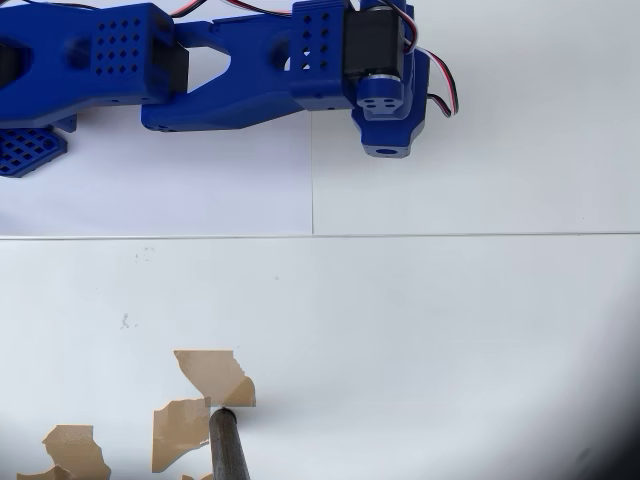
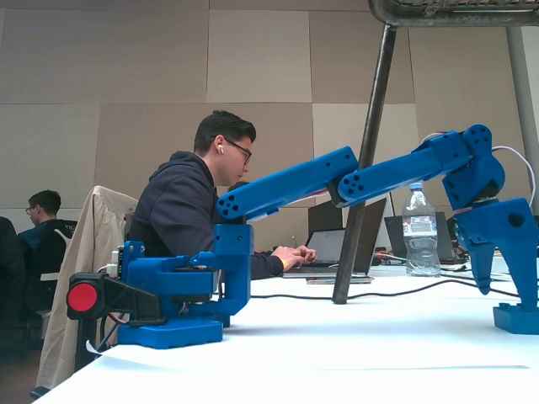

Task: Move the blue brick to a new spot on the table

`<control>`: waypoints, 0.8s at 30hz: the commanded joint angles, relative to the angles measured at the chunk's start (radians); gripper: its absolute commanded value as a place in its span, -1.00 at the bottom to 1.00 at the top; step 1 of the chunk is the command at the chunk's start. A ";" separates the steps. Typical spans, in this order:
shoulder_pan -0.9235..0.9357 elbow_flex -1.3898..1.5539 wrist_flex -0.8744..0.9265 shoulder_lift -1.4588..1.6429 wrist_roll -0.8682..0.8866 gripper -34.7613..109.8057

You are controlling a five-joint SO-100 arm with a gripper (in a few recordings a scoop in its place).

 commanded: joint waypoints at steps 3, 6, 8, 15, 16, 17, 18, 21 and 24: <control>-0.028 0.589 -0.012 0.672 0.040 0.01; -0.054 1.042 -0.121 0.999 0.048 -0.03; -0.063 1.364 -0.232 1.218 0.029 -0.08; -0.006 2.203 -0.463 1.824 -0.124 -0.19; 0.012 2.283 -0.491 1.882 -0.149 -0.21; 0.031 2.362 -0.522 1.931 -0.175 -0.22; 0.049 2.433 -0.555 1.979 -0.199 -0.24; 0.092 2.632 -0.666 2.088 -0.267 -0.30; 0.104 2.809 -0.719 2.235 -0.319 -0.38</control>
